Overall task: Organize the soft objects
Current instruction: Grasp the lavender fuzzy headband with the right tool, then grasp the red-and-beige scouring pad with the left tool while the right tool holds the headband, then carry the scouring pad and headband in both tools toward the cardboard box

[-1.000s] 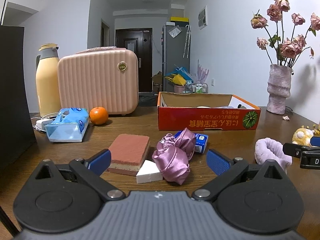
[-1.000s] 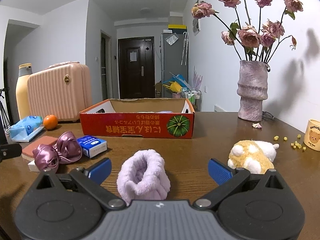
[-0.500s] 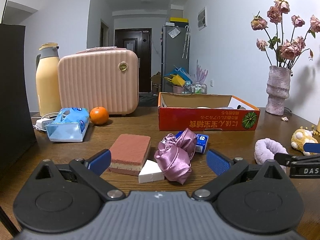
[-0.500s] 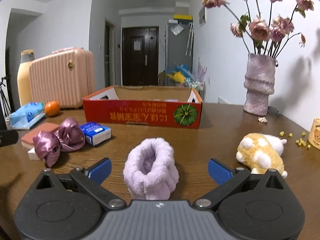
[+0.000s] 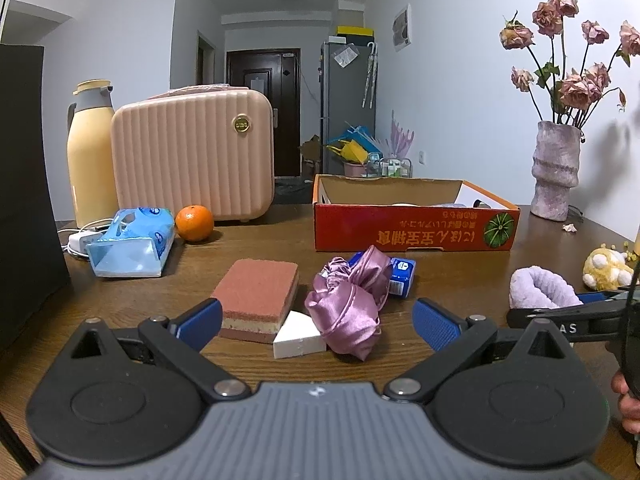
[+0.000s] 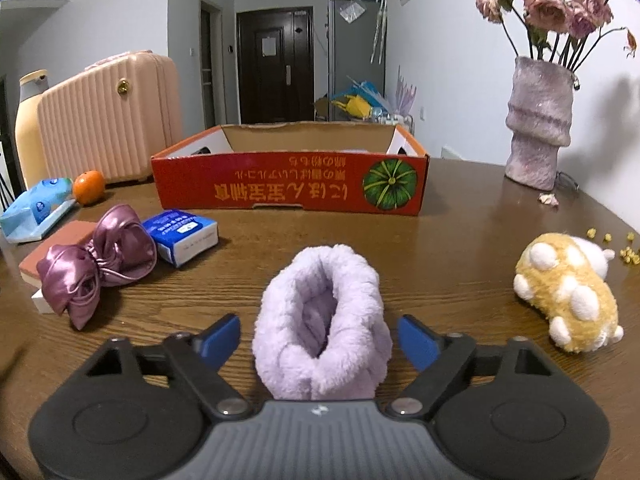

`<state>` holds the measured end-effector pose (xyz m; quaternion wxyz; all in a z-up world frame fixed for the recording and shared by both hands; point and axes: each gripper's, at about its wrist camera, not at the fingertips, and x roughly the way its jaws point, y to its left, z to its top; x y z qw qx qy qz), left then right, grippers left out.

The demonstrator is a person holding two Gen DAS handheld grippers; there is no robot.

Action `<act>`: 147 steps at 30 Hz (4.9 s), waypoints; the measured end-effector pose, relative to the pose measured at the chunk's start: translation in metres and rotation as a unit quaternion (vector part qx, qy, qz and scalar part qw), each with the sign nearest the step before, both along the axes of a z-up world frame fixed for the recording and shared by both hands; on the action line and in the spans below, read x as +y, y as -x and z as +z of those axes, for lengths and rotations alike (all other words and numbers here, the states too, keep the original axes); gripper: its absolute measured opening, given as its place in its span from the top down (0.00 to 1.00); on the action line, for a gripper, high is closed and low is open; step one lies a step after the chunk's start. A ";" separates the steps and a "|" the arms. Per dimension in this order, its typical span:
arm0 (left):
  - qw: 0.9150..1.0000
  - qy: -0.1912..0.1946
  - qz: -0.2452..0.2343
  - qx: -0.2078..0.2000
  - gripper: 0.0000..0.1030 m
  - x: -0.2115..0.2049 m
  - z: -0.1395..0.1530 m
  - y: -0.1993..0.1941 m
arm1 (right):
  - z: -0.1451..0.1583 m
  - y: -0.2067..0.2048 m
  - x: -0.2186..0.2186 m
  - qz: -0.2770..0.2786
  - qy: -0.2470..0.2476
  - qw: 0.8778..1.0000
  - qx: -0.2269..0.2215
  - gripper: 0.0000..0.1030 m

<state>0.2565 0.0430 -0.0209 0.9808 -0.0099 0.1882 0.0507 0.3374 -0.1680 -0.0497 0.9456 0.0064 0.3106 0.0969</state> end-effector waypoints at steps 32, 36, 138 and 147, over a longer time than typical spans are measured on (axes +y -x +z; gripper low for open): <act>0.997 0.018 0.063 0.045 0.00 0.048 -0.004 -0.043 | 0.015 0.016 -0.028 -0.026 -0.060 0.996 -0.057 0.73; 0.996 0.017 0.071 0.059 0.00 0.061 -0.008 -0.059 | 0.015 0.016 -0.028 -0.028 -0.059 0.996 -0.059 0.73; 0.996 0.053 0.070 -0.024 0.31 0.019 0.043 -0.115 | 0.025 -0.020 0.009 -0.065 -0.030 0.985 -0.156 0.72; 0.994 0.069 0.072 -0.039 0.31 0.006 0.052 -0.132 | 0.031 -0.032 0.012 -0.072 -0.035 0.981 -0.178 0.72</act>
